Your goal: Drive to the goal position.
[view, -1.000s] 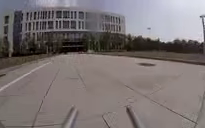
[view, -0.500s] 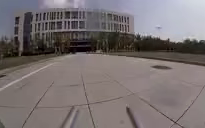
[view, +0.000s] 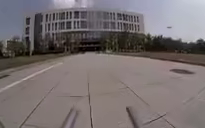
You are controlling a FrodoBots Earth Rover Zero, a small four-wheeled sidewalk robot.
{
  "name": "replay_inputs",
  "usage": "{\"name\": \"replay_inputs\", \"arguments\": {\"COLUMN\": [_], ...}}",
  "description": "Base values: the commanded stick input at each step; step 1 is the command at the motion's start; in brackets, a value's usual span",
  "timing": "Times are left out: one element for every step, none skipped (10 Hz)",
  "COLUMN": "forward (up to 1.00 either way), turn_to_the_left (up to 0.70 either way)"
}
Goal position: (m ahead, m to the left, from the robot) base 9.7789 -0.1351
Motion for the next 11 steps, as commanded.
{"name": "replay_inputs", "arguments": {"forward": [1.00,1.00,1.00,1.00,1.00,1.00,1.00,1.00,1.00,1.00,1.00], "turn_to_the_left": [0.02,0.02,0.02,0.02,0.02,0.02,0.02,0.02,0.02,0.02,0.02]}}
